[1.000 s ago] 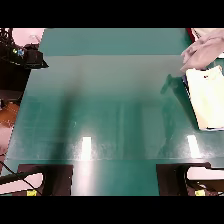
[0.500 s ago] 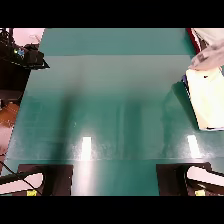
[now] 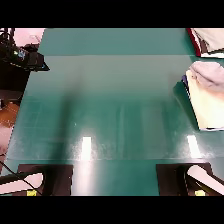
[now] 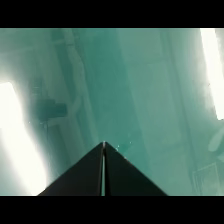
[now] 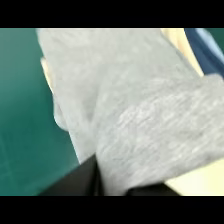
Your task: Fold the shirts.
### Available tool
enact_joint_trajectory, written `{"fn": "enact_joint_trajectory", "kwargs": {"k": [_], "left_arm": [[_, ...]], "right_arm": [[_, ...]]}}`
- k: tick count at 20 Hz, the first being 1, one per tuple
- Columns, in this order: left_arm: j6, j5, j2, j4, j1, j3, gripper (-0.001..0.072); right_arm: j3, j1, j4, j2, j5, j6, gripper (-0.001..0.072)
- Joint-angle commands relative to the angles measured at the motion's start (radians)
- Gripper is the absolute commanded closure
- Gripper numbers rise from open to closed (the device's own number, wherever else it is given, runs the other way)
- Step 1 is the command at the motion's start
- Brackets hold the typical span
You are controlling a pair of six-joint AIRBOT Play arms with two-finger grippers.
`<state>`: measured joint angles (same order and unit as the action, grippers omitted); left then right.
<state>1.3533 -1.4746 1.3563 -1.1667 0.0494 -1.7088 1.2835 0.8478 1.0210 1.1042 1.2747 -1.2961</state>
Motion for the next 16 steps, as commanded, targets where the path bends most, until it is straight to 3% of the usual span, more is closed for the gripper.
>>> {"fn": "enact_joint_trajectory", "kwargs": {"k": [1,2,6,9,12,16], "left_arm": [[0.0,-0.01,0.0,0.0,0.0,0.0,0.0685],[0.0,-0.01,0.0,0.0,0.0,0.0,0.0685],[0.0,-0.01,0.0,0.0,0.0,0.0,0.0685],[0.0,0.005,0.0,0.0,0.0,0.0,0.0685],[0.001,0.039,0.0,0.0,0.0,0.0,0.0685],[0.003,0.047,-0.001,0.001,0.0,0.0,0.0685]], "right_arm": [[-0.153,0.134,0.004,-0.051,0.077,-0.016,0.025],[-0.19,0.169,0.004,-0.063,0.078,-0.017,0.0143],[-0.283,0.319,0.001,-0.113,0.079,-0.072,0.0138],[-0.307,0.332,-0.119,-0.161,0.05,-0.091,0.0139],[-0.307,0.163,-0.252,-0.2,0.06,-0.09,0.014],[-0.307,-0.213,-0.269,-0.238,0.049,-0.091,0.0143]]}}
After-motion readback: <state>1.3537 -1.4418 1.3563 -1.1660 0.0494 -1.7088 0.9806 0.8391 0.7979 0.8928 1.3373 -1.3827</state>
